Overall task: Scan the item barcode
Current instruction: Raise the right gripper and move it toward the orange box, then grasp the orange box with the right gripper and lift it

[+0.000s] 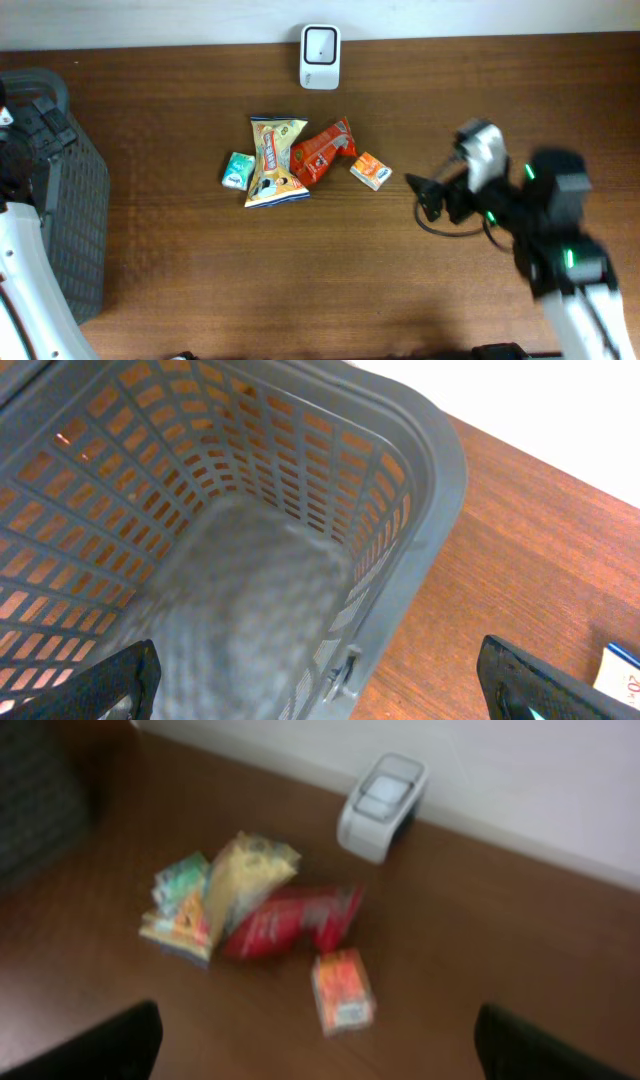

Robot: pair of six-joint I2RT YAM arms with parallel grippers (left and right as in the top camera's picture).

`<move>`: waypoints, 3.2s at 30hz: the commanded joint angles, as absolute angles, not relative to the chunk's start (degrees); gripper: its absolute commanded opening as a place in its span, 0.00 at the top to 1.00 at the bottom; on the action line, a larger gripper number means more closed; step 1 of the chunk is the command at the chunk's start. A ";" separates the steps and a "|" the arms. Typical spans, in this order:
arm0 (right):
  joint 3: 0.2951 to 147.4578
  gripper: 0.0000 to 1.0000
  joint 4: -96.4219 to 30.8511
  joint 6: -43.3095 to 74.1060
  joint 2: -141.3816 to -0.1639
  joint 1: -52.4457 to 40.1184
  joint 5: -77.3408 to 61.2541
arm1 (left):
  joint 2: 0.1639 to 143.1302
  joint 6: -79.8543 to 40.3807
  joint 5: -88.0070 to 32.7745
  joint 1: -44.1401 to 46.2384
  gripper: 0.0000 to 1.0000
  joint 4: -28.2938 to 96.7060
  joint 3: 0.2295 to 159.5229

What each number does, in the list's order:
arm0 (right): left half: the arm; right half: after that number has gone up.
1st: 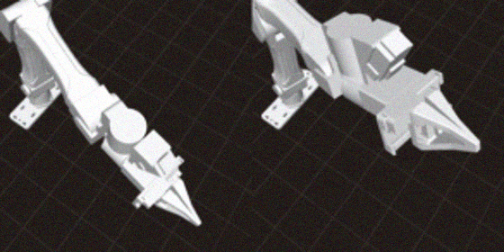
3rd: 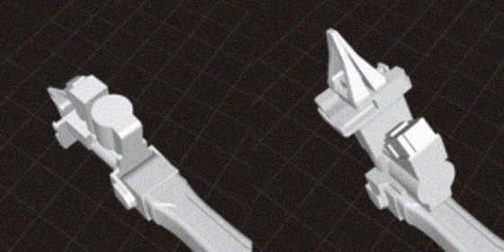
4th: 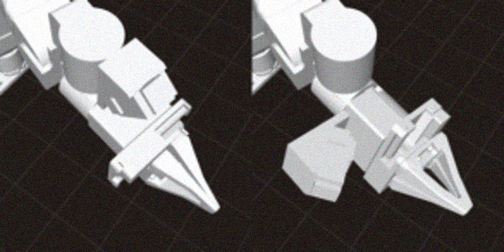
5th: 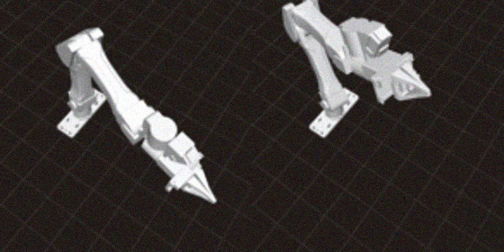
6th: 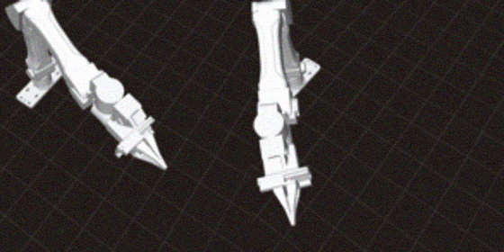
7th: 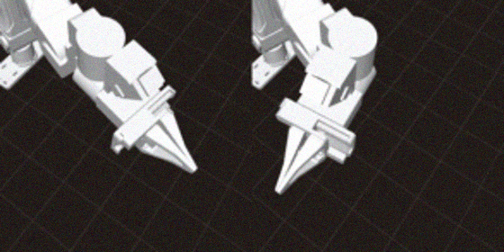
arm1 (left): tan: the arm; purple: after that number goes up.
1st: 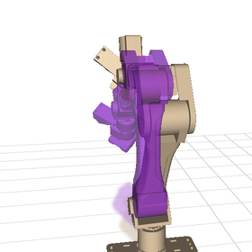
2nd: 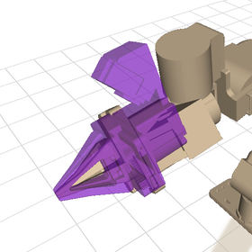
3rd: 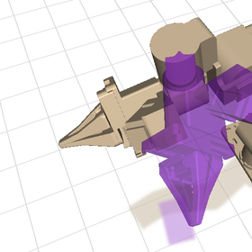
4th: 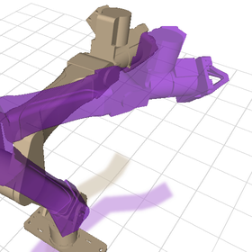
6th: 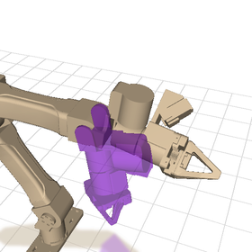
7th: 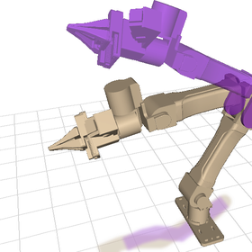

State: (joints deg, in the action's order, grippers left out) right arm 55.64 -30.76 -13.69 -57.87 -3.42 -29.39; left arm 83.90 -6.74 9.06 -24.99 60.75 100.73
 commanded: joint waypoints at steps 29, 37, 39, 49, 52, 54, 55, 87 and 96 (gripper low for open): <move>84.64 0.34 -44.77 -12.97 -117.14 -35.44 29.21 | 84.20 -7.27 9.28 -25.21 0.01 60.80 100.88; 84.53 0.41 -44.73 -11.60 -119.13 -34.76 27.53 | 84.20 -7.27 9.28 -25.21 0.01 60.80 100.88; 84.53 0.44 -44.71 -11.49 -119.28 -34.70 27.51 | 84.20 -7.27 9.28 -25.21 0.01 60.80 100.88; 83.42 0.53 -42.35 -11.49 -120.31 -32.84 27.42 | 84.20 -7.27 9.28 -25.21 0.01 60.80 100.86; 82.91 0.53 -41.04 -11.49 -120.77 -32.86 27.00 | 84.20 -7.27 9.28 -25.21 0.01 60.80 100.86; 82.81 0.53 -40.80 -11.49 -121.32 -32.86 25.89 | 84.20 -7.27 9.28 -25.21 0.01 60.80 100.86; 82.81 0.53 -40.82 -11.49 -121.71 -32.86 25.69 | 84.20 -7.27 9.28 -25.21 0.01 60.80 100.88; 98.00 0.96 -63.79 -13.10 -108.68 -10.63 -40.16 | 84.20 -7.27 9.28 -25.21 0.01 60.80 100.88; 97.93 0.96 -67.94 -21.19 -109.01 2.72 -74.04 | 84.20 -7.27 9.28 -25.21 0.01 60.80 100.88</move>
